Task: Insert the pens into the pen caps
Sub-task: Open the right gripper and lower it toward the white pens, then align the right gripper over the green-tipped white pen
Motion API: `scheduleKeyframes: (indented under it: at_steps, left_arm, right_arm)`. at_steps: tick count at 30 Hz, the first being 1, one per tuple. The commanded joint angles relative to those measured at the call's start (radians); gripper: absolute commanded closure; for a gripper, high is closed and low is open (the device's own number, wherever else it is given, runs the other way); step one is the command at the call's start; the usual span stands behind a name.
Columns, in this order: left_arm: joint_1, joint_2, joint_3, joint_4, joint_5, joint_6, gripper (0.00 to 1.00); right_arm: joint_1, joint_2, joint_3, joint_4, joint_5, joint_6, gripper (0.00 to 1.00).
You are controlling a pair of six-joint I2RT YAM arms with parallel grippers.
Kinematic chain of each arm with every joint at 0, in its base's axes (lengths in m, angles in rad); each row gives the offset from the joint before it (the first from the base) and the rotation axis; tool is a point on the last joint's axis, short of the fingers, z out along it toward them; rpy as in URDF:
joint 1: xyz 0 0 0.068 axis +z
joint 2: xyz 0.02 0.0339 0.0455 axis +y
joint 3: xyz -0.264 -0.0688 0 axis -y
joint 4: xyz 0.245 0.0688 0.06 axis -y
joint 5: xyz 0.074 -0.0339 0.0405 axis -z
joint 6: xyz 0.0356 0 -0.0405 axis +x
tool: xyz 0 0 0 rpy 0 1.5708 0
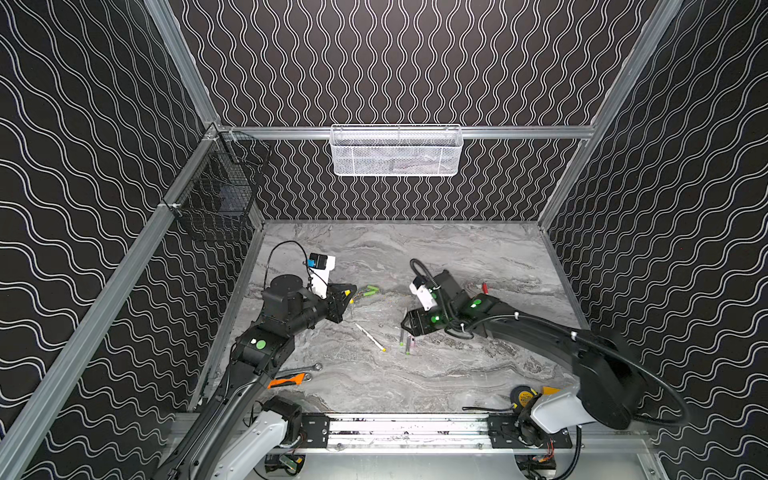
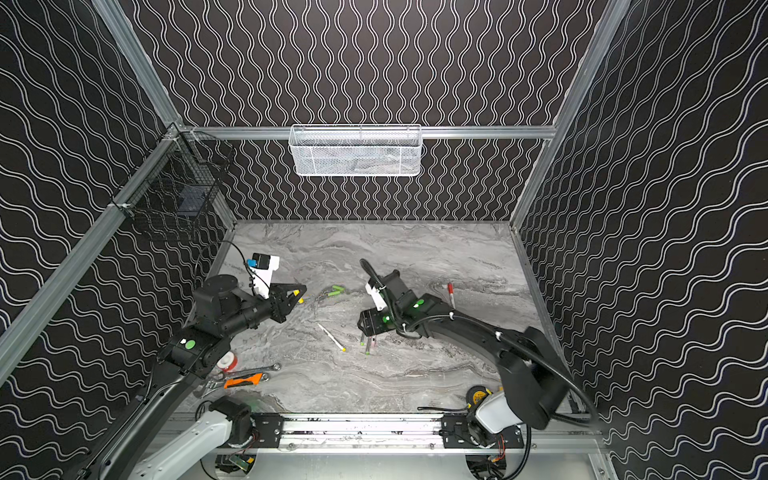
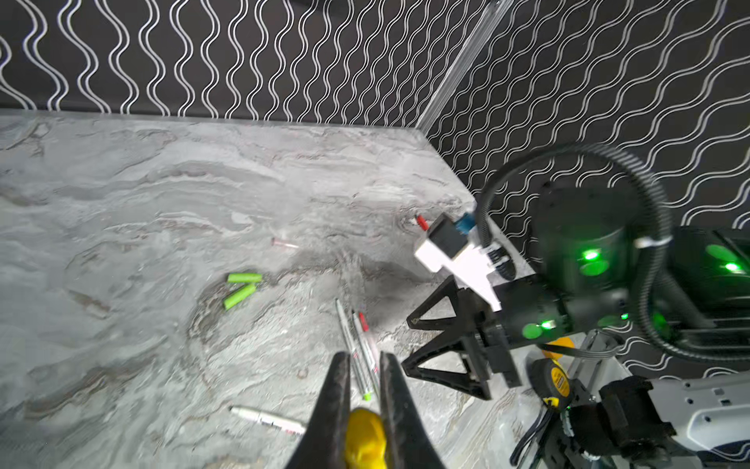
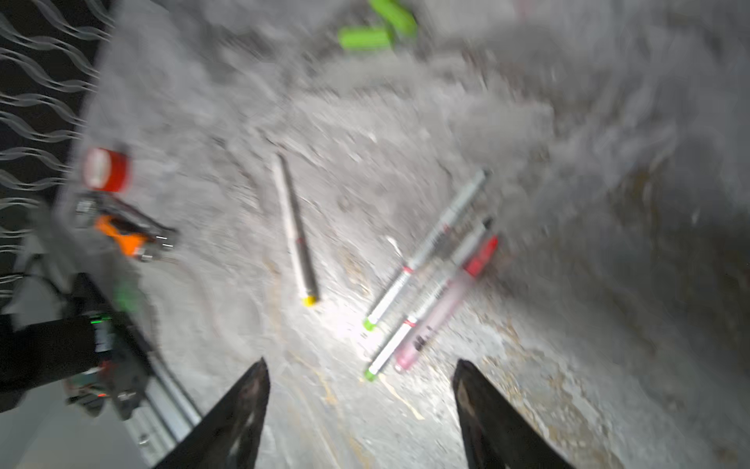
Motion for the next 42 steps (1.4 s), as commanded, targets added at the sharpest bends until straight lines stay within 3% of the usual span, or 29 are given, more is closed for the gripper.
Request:
scheduleKeyframes:
  at_steps: [1,11,28,35,42]
  left_arm:
    - [0.007,-0.016,0.005,-0.043,-0.018,0.043,1.00]
    - [0.011,-0.022,0.000,-0.028,-0.007,0.038,1.00]
    - [0.013,-0.036,-0.006,-0.022,-0.013,0.035,1.00]
    - [0.016,-0.044,-0.008,-0.026,-0.018,0.035,1.00]
    - [0.017,-0.053,-0.011,-0.029,-0.017,0.033,1.00]
  right_arm:
    - [0.009,0.061,0.000,-0.052,0.132,0.081,0.27]
    - [0.019,0.174,0.013,-0.075,0.183,0.086,0.44]
    - [0.020,0.180,0.077,-0.071,0.162,0.060,0.46]
    - [0.034,0.189,0.123,-0.071,0.131,0.043,0.63]
    - [0.038,0.212,0.122,-0.063,0.116,0.055,0.69]
